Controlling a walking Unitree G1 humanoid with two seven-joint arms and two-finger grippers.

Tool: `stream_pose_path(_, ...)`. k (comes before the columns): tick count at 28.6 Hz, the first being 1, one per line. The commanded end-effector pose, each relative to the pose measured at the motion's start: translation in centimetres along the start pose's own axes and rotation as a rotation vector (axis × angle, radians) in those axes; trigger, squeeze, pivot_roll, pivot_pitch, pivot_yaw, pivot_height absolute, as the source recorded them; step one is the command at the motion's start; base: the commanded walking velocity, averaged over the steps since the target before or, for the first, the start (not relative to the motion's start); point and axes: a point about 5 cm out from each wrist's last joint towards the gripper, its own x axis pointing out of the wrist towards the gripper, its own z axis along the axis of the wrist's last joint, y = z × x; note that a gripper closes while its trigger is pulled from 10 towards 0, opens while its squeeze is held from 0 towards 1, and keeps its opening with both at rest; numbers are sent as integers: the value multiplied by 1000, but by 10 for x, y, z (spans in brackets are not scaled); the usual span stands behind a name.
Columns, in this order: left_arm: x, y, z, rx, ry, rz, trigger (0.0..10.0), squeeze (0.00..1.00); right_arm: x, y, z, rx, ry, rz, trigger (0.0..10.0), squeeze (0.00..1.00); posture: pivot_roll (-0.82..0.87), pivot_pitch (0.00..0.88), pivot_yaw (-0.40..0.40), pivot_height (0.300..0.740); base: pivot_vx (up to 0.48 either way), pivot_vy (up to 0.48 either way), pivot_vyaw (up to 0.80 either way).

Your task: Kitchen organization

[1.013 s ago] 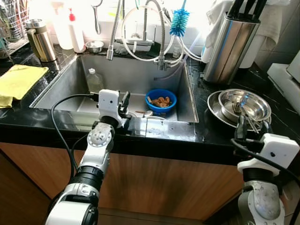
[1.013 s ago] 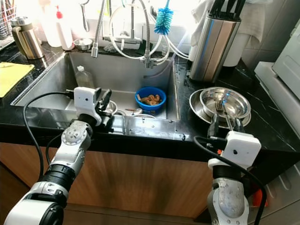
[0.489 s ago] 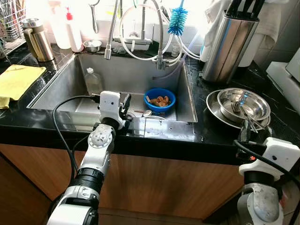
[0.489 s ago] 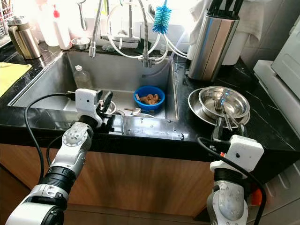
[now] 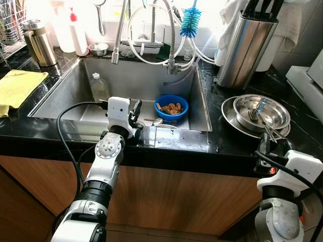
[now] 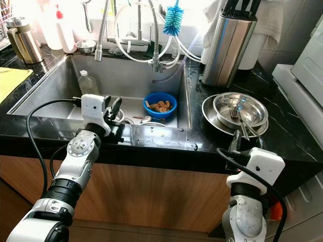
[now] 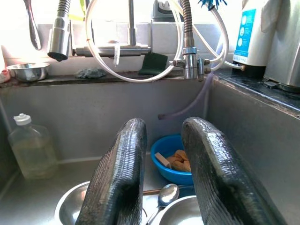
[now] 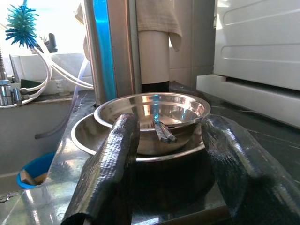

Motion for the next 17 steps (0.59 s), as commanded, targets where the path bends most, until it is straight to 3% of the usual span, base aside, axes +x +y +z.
stream_pose_path(1,0,-3,3,-6,-12,-10,10000,0,3,-2,-2,18,17,-12,10000,0,73,56,-74,740,0,0,0)
stream_pose_path(3,1,-4,4,-6,-12,-13,10000,0,5,-2,-5,31,33,-5,8235,0,74,57,-74,740,0,0,0)
stream_pose_path(9,1,-5,4,-6,-11,-16,10000,0,6,-1,-6,42,40,-2,8314,0,75,56,-75,740,0,0,0)
stream_pose_path(10,1,-5,4,-6,-11,-17,10000,0,7,-1,-6,45,41,-1,10000,0,75,57,-75,740,0,0,0)
stream_pose_path(13,1,-6,4,-6,-9,-22,10000,0,8,0,-7,50,48,6,9804,0,77,57,-75,740,0,0,0)
stream_pose_path(14,1,-6,4,-6,-9,-23,10000,0,9,1,-7,52,49,9,2588,0,77,57,-75,740,0,0,0)
stream_pose_path(16,1,-6,4,-6,-8,-23,10000,0,9,1,-7,53,49,11,2588,0,78,56,-75,740,0,0,0)
stream_pose_path(17,1,-6,4,-6,-8,-23,10000,0,10,1,-7,54,49,13,941,0,78,55,-75,740,0,0,0)
